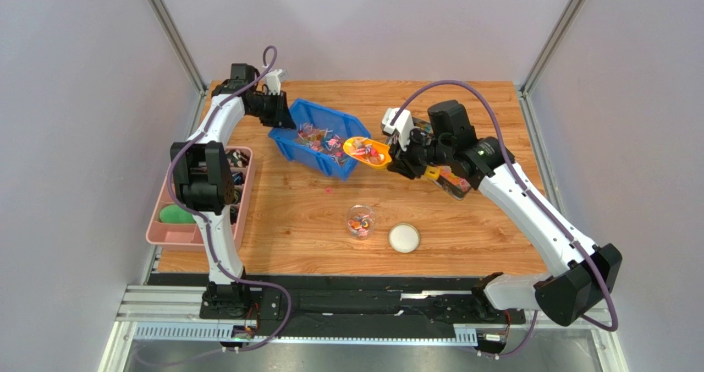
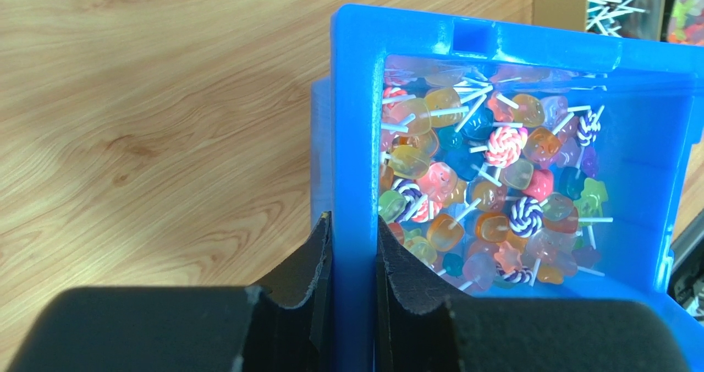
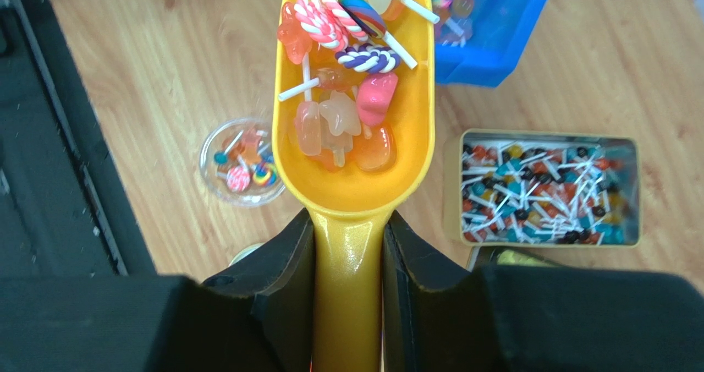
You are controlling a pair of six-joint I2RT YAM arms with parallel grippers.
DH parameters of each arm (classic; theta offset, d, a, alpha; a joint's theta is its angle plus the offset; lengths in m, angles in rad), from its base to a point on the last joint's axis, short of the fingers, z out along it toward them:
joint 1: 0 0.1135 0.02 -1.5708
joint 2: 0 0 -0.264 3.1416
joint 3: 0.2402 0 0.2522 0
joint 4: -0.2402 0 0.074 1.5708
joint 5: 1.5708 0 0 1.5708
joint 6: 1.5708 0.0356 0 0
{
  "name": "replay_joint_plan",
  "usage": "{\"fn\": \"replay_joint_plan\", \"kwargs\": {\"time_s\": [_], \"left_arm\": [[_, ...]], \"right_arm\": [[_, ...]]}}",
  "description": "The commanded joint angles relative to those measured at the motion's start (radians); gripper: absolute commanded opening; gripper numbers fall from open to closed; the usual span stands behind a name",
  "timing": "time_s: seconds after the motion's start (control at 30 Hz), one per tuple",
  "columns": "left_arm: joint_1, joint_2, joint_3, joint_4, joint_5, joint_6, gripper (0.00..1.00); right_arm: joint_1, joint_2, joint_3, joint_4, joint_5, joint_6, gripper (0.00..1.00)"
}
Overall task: Pack the candies
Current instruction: Place the fake candies in the packing bottle.
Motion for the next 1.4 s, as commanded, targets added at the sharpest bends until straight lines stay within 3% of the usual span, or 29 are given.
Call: {"fn": "replay_joint_plan", "kwargs": {"time_s": [0.0, 0.37, 0.7, 1.37], "left_arm": [[0.009, -0.019, 0.066, 0.020, 0.069, -0.027, 0.00], [0.038, -0.037, 0.052, 0.037, 0.034, -0.029, 0.00], [0.038, -0.060, 0.014, 0.057, 0.032, -0.024, 0.00], [0.040, -0.097, -0.052, 0.092, 0.040, -0.010, 0.00]], "right_arm": [[-0.003, -0.061, -0.039, -0.099, -0.044, -0.079, 0.00], [0.036, -0.107, -0.120, -0.313, 0.023, -0.151, 0.00], [0.134, -0.067, -0.174, -0.330, 0.148, -0.131, 0.00], [0.255, 0.074, -0.065, -0.405, 0.379, -0.112, 0.00]]}}
